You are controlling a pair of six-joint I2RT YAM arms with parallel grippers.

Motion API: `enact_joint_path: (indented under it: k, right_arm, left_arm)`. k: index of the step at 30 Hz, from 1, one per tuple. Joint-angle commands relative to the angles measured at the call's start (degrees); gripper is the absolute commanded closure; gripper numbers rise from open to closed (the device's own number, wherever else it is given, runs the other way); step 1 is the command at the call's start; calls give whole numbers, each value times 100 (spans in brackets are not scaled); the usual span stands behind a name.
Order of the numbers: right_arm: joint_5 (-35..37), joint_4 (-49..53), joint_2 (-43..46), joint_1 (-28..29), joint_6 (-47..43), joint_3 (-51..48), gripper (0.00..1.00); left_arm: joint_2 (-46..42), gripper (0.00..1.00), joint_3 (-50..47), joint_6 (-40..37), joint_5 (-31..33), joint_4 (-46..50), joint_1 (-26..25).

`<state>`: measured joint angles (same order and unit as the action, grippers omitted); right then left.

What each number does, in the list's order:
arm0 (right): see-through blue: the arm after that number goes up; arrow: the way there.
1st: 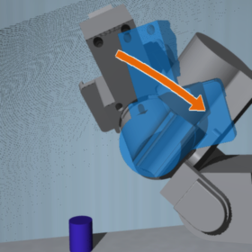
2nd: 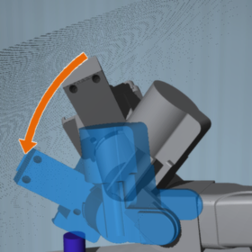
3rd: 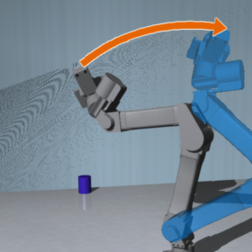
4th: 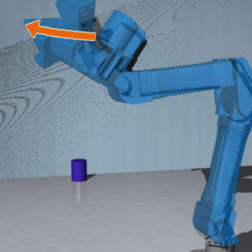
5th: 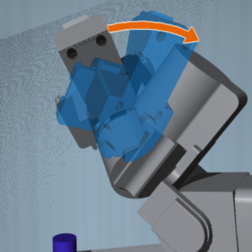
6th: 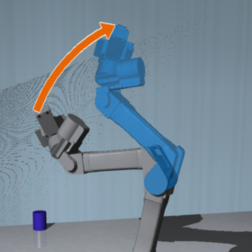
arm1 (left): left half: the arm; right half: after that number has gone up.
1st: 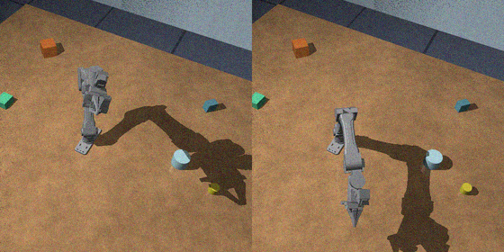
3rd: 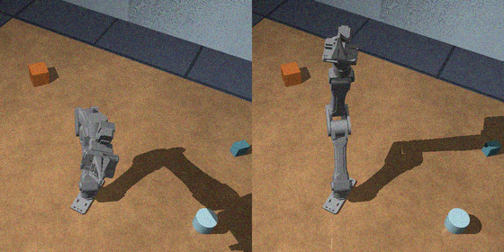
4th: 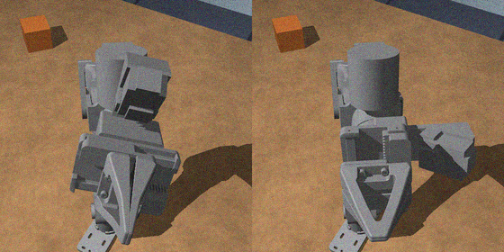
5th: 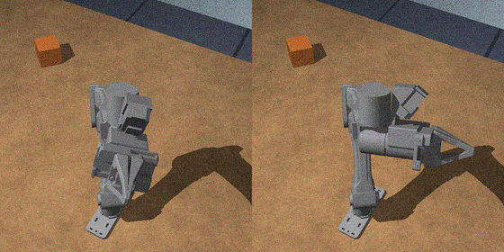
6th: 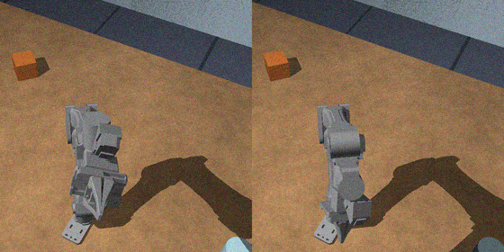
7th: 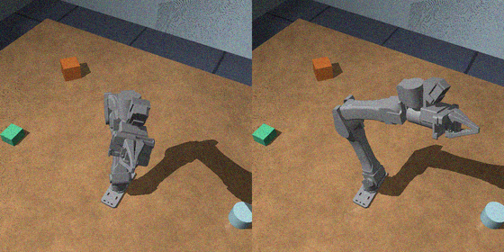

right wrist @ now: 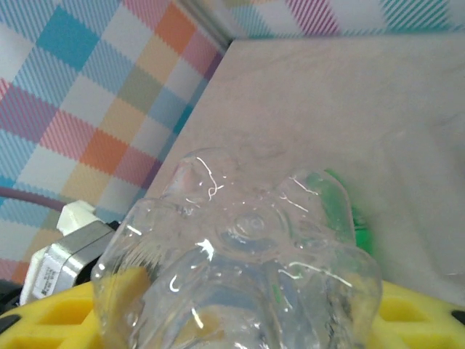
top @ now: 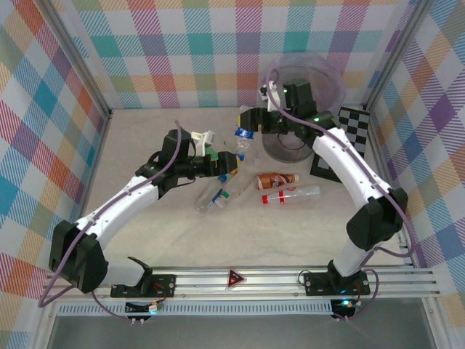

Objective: Put the plastic bottles in the bin

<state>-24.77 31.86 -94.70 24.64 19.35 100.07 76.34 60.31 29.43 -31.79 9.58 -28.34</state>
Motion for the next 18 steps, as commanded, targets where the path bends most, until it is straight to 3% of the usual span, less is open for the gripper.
enact_joint_path:
  k: [1,8,18]
  right_arm:
    - [685,651,439,-218,-653,583,42]
    - [1681,811,454,-958,-960,1442,45]
    - [2636,625,-793,-1626,-1283,2674,46]
  left_arm:
    - [-75,0,112,-279,605,584,79]
    - [17,6,123,-282,2131,1501,81]
    - [49,7,-82,-468,2731,2052,-58]
